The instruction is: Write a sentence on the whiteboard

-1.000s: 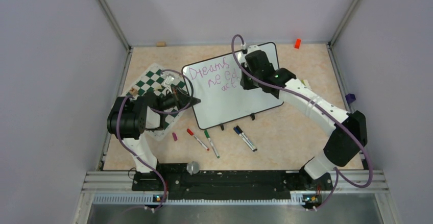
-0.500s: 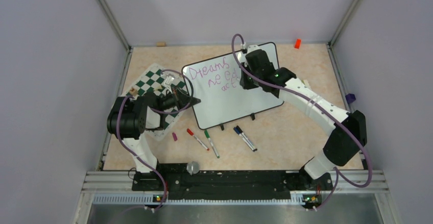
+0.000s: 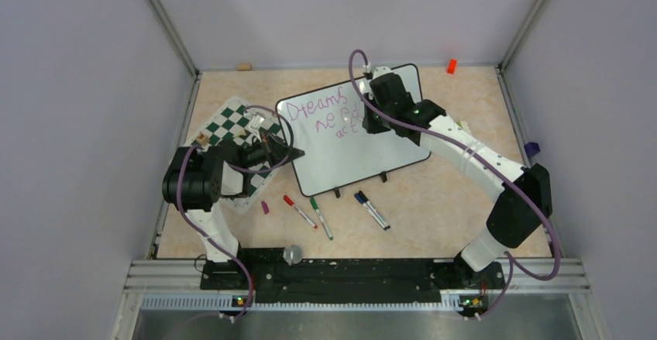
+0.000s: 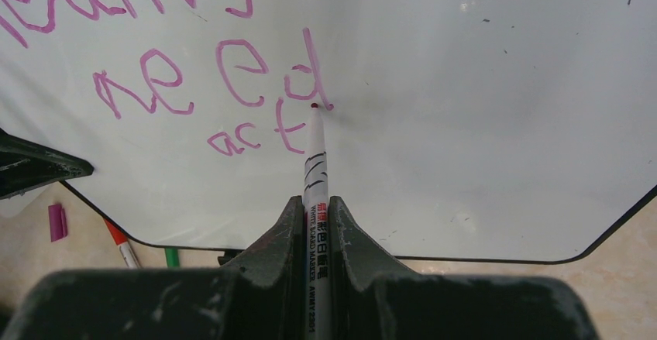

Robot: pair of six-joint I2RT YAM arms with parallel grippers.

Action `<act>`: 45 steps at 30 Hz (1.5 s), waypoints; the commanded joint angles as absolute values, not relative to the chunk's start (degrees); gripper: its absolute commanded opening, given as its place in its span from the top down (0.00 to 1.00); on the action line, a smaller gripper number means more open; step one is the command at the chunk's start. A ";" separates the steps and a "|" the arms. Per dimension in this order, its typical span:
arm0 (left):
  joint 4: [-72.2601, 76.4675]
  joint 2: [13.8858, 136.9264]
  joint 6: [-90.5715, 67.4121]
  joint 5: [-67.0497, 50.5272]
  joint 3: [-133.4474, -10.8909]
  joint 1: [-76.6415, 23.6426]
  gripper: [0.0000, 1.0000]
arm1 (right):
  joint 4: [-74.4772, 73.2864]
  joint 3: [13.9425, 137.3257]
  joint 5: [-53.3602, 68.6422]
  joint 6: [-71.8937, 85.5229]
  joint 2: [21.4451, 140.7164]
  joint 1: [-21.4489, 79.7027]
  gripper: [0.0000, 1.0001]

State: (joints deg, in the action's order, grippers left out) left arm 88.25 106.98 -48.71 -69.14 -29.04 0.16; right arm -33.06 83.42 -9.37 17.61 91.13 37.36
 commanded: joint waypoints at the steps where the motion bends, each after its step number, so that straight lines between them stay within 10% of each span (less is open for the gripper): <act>1: 92.81 106.89 -43.69 -75.58 -28.99 -0.43 1.00 | -32.53 84.99 -11.06 17.54 91.61 37.03 1.00; 45: 92.81 107.31 -43.87 -75.60 -29.35 -0.35 1.00 | -31.64 83.13 -8.97 17.22 86.67 37.06 1.00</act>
